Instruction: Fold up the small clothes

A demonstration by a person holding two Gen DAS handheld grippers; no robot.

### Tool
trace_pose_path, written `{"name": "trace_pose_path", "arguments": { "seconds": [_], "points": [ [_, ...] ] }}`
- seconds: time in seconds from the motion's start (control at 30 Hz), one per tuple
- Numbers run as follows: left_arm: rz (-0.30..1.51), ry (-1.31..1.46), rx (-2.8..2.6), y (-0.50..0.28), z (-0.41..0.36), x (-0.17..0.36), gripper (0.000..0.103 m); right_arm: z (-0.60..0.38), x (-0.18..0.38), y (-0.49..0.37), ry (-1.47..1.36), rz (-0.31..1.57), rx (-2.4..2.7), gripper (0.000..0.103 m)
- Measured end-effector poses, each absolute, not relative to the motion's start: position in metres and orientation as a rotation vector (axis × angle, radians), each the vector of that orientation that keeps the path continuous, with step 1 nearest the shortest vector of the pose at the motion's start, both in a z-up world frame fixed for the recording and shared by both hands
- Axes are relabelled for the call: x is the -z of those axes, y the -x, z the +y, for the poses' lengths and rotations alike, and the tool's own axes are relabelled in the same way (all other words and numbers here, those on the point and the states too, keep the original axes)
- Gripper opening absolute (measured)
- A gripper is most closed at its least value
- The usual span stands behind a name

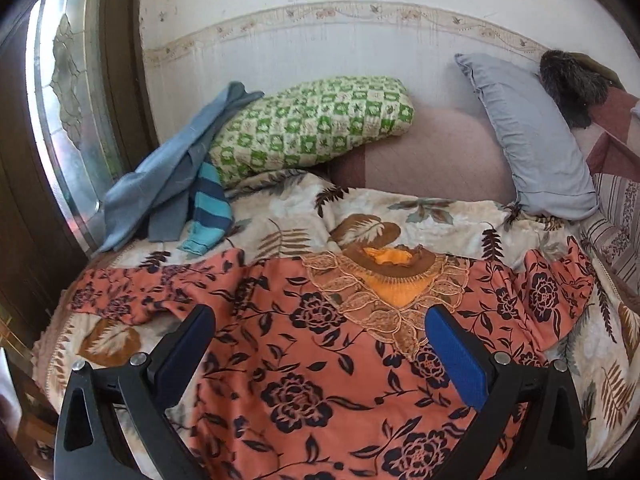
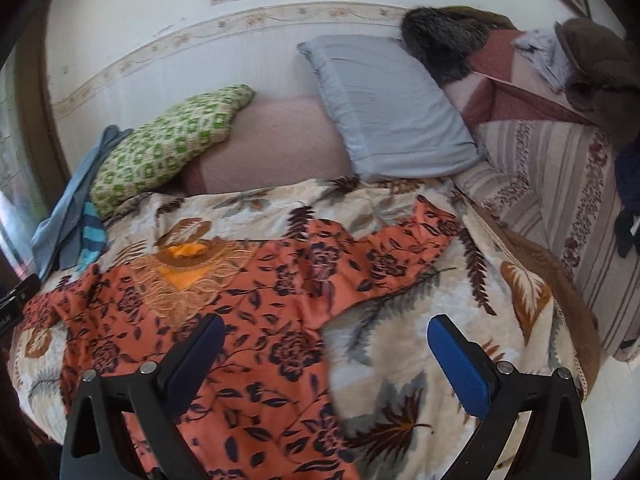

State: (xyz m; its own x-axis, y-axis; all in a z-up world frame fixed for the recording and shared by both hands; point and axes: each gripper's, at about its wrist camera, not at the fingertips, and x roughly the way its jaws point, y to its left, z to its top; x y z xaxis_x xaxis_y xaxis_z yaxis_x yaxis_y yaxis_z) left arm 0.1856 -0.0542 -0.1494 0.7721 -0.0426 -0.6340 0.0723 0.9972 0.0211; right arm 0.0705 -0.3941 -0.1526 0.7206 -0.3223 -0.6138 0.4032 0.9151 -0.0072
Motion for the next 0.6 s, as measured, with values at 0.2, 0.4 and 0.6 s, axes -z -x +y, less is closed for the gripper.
{"name": "trace_pose_path", "arguments": {
  "seconds": [0.2,0.4,0.6],
  "points": [
    [0.724,-0.031,0.049,-0.24,-0.08,0.217,0.103,-0.494,0.206,-0.107,-0.293,0.787,0.473,0.101],
    [0.738,-0.074,0.053,-0.255,-0.075,0.235,0.103,-0.561,0.252,-0.175,-0.519,0.812,0.488,0.084],
    [0.685,-0.06,-0.016,-0.269,-0.051,0.231,0.103,-0.638,0.308,-0.225,-0.776,0.791,0.628,0.05]
  ]
}}
